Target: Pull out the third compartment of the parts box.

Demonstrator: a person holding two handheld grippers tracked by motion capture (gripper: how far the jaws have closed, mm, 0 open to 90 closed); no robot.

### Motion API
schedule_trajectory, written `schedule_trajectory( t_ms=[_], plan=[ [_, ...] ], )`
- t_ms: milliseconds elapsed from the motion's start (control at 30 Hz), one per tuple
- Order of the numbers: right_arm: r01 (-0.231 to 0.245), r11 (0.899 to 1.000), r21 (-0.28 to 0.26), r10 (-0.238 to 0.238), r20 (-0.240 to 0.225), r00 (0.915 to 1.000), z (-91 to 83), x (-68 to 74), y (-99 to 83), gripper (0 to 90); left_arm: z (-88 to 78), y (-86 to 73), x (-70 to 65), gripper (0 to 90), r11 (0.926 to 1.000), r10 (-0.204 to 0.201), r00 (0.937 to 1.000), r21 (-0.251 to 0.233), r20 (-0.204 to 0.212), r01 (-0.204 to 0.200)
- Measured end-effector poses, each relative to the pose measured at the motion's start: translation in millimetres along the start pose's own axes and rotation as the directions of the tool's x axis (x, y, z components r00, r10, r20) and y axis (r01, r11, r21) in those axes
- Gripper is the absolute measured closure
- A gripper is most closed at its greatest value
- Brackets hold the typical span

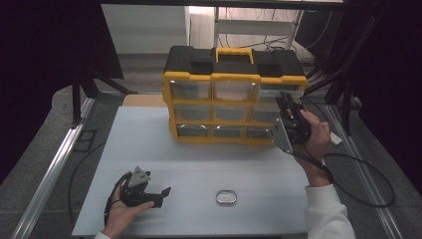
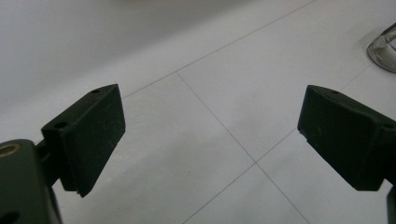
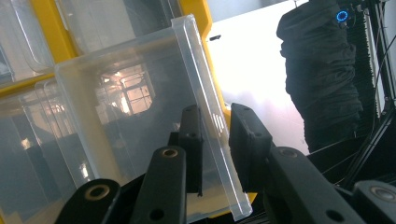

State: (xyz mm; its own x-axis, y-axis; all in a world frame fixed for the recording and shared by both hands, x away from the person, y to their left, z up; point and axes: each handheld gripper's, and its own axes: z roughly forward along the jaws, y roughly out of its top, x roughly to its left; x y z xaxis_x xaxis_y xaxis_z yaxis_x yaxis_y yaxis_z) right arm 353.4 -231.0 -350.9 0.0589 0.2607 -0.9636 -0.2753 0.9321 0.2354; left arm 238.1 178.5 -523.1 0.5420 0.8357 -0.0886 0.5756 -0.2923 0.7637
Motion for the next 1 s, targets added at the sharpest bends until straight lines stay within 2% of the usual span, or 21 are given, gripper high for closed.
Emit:
schedule_trajectory(
  t_ms=[1000],
  plan=[
    [0.013, 1.000, -0.014, -0.013, 0.001, 0.9999, -15.7, -1.7, -1.8, 76.3, -0.3, 0.4, 0.2, 8.0, 1.0000, -0.002, 1.0000, -0.004, 0.002, 0.002]
  ],
)
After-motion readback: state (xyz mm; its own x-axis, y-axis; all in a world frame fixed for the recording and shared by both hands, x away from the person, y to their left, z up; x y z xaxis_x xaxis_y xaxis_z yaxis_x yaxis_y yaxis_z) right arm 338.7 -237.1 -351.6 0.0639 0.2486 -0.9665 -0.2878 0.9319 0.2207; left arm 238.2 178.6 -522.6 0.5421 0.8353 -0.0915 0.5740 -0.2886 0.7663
